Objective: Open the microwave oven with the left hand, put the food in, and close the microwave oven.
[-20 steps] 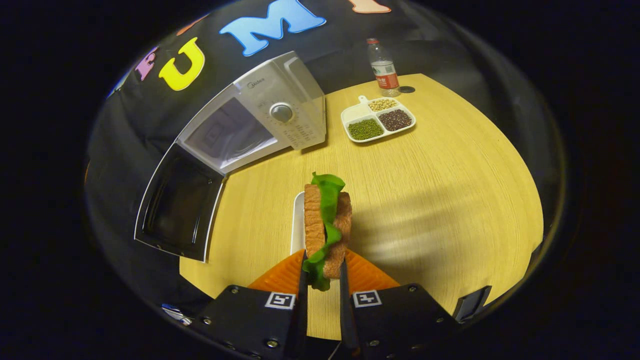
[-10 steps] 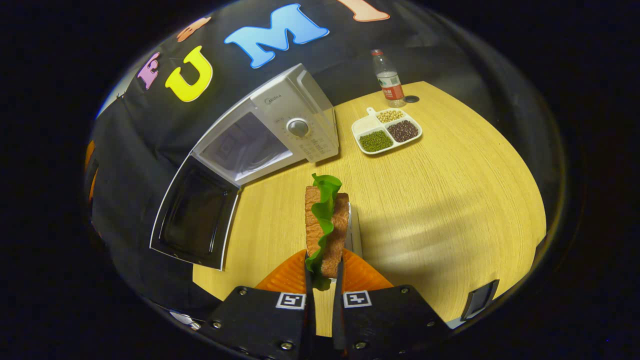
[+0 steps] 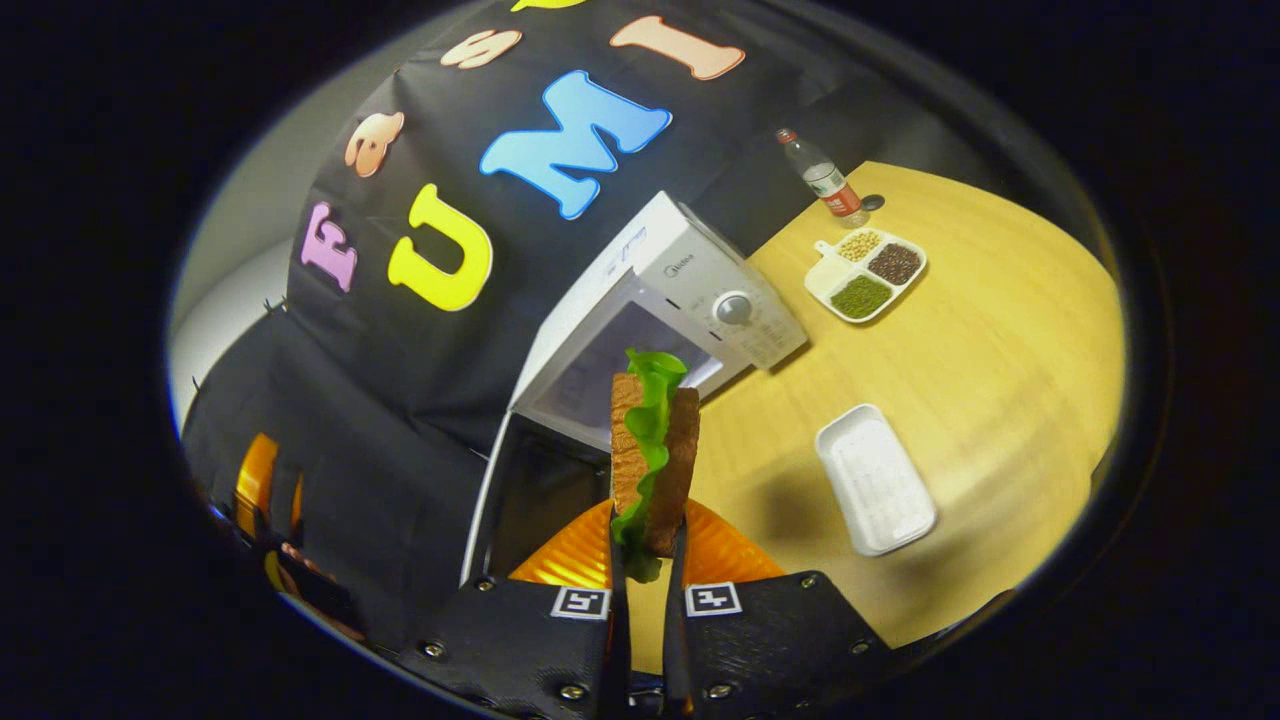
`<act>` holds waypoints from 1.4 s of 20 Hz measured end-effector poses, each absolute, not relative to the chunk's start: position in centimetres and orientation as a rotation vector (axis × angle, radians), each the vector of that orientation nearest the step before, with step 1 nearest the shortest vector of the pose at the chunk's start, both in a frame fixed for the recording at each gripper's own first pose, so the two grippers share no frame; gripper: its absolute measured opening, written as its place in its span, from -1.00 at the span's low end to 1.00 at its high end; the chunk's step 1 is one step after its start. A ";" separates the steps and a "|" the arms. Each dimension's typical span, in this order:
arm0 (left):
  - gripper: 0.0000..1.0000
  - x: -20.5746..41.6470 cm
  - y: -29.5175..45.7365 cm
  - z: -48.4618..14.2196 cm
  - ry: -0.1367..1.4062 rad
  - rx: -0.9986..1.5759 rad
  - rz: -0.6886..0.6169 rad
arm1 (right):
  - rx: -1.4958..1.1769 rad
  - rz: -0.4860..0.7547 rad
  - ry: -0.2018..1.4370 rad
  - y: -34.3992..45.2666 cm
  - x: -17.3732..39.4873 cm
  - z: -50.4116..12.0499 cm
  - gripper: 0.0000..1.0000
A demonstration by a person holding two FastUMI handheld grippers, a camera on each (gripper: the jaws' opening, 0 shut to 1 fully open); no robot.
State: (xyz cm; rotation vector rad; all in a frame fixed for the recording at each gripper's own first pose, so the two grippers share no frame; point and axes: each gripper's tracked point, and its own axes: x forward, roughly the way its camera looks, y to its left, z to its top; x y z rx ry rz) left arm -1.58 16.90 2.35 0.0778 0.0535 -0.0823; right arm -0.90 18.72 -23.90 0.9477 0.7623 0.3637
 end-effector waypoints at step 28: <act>0.97 2.3 27.5 0.2 0.143 0.146 0.122 | 1.472 0.148 0.669 32.6 19.6 -32.4 -0.75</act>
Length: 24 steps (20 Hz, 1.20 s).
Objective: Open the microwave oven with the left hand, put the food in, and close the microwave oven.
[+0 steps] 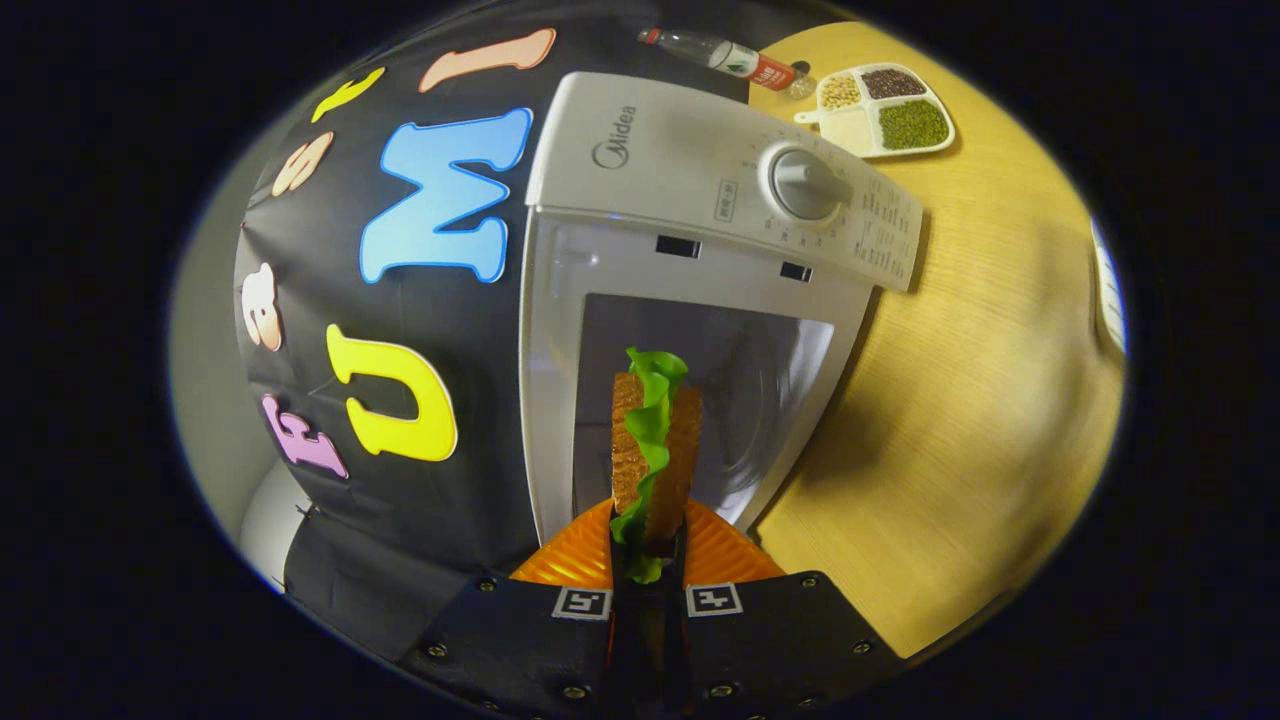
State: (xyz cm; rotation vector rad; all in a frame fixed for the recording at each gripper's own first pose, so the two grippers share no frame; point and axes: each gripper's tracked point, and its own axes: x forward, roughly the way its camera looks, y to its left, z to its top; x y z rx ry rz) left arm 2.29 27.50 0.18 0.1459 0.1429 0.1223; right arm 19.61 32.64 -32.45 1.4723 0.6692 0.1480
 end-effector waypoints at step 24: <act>0.89 -0.4 36.3 -1.4 0.205 0.145 0.346 | 1.521 -0.179 0.537 38.1 31.6 -40.8 -0.51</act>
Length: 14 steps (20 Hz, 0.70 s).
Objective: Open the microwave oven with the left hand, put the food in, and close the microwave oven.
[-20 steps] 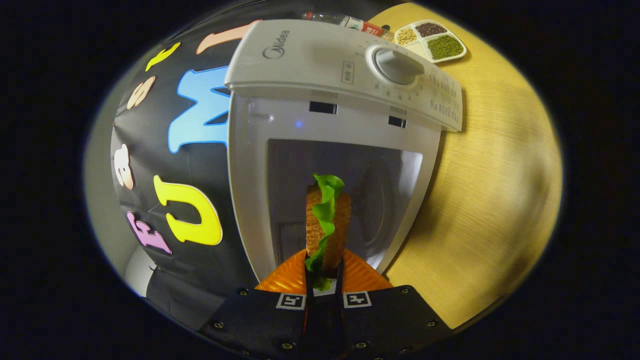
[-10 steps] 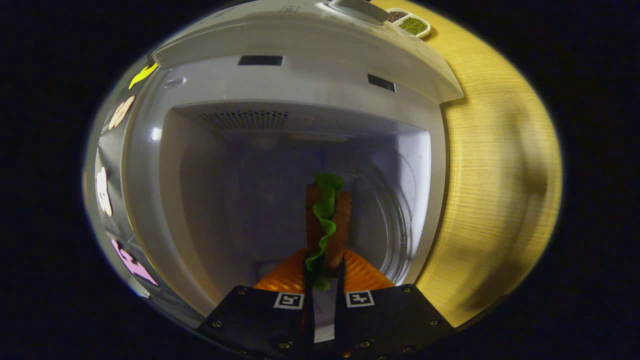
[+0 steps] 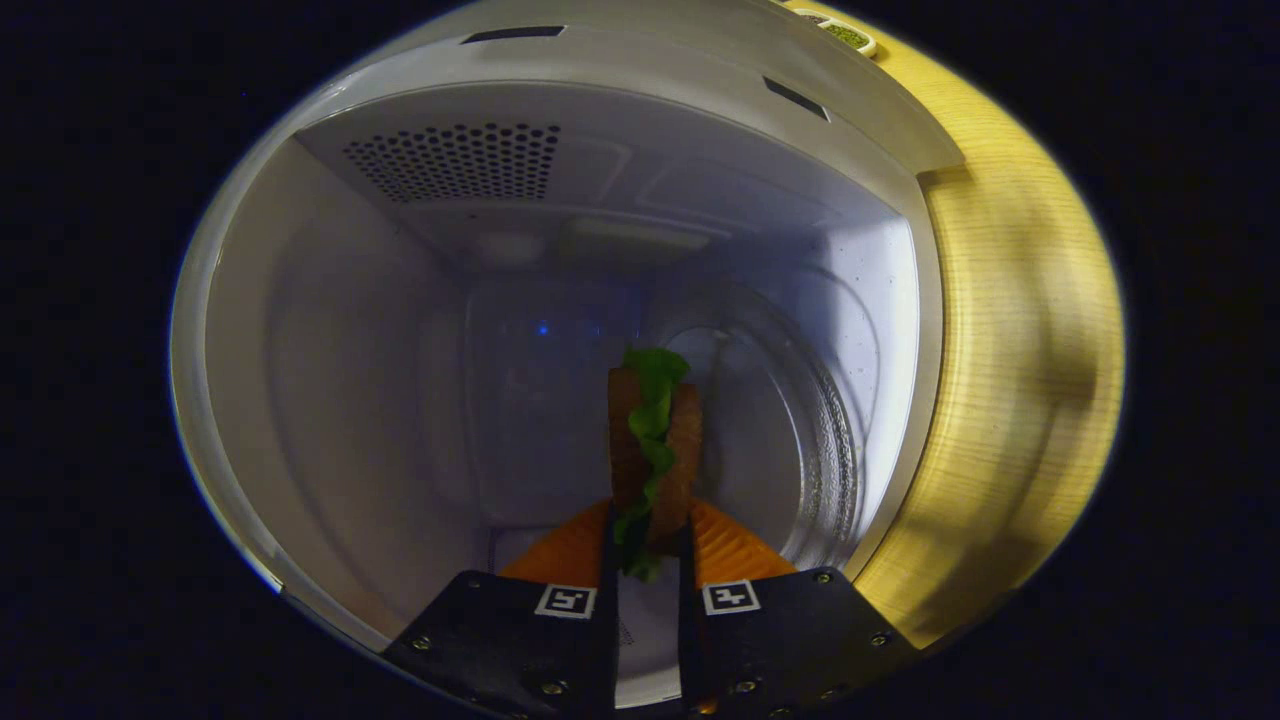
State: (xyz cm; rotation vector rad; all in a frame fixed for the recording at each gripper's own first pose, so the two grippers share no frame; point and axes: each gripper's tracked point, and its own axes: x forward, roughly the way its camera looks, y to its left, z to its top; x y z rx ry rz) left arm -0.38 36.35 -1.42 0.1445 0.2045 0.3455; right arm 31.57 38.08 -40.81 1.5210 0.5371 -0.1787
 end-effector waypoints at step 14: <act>0.94 -0.4 33.9 -0.8 0.155 0.097 0.263 | 1.325 -0.062 0.663 36.2 25.3 -38.7 0.89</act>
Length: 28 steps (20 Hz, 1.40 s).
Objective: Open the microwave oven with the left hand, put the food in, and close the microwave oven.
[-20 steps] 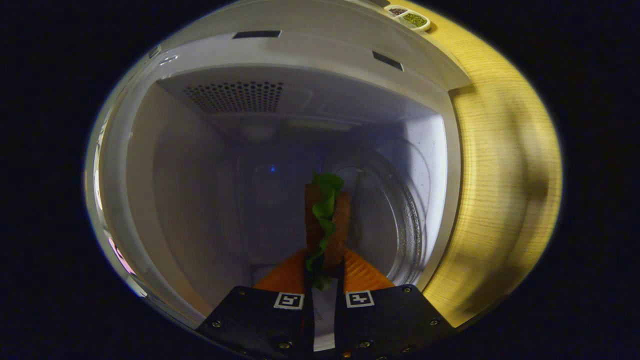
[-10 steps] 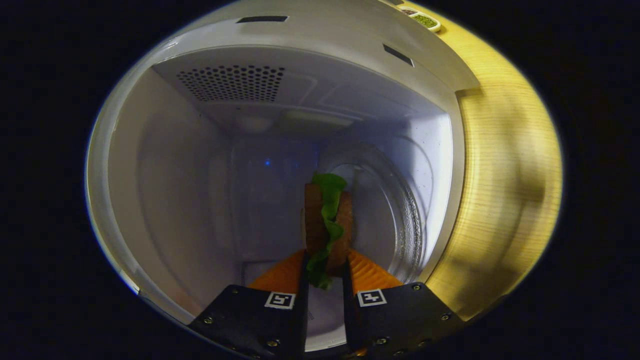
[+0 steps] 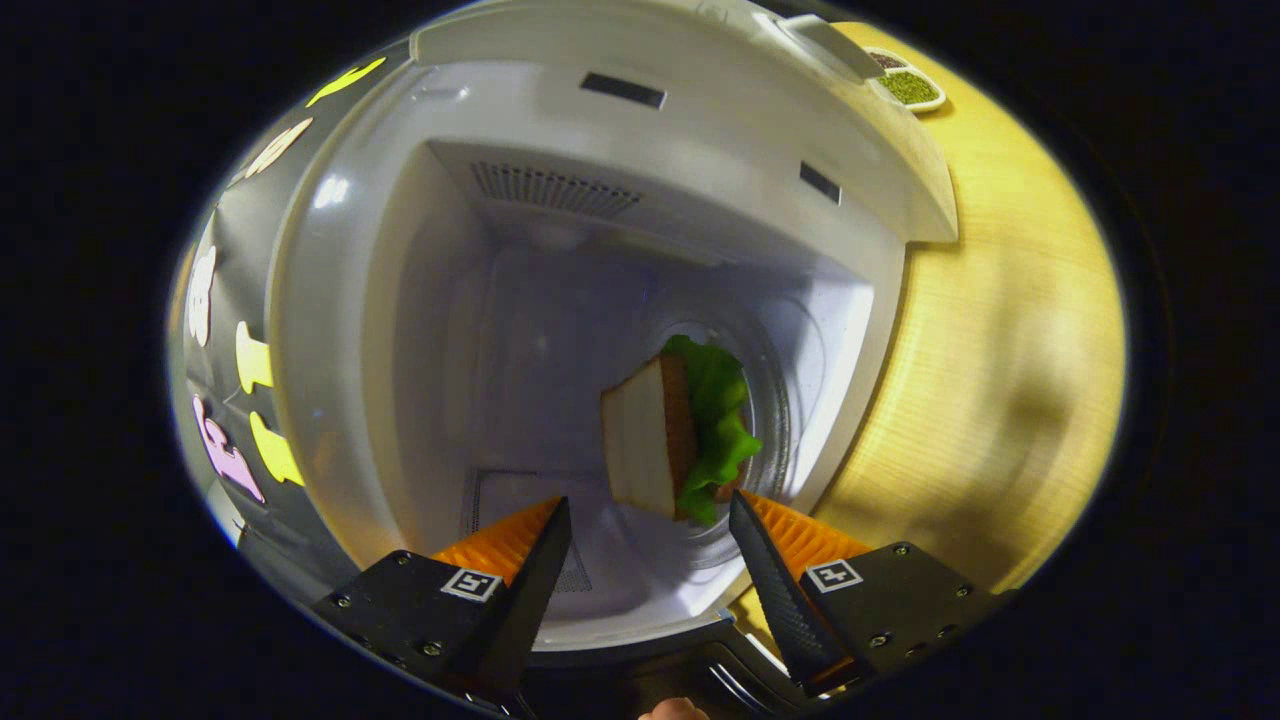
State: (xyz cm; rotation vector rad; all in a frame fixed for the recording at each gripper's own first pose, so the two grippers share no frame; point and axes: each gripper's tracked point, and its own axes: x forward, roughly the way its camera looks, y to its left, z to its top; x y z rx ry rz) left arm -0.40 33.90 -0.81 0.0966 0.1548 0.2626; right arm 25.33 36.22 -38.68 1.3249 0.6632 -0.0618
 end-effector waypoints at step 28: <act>1.00 -3.2 23.2 -3.8 0.104 0.001 -0.085 | 0.153 0.024 0.070 16.4 0.8 -6.6 0.92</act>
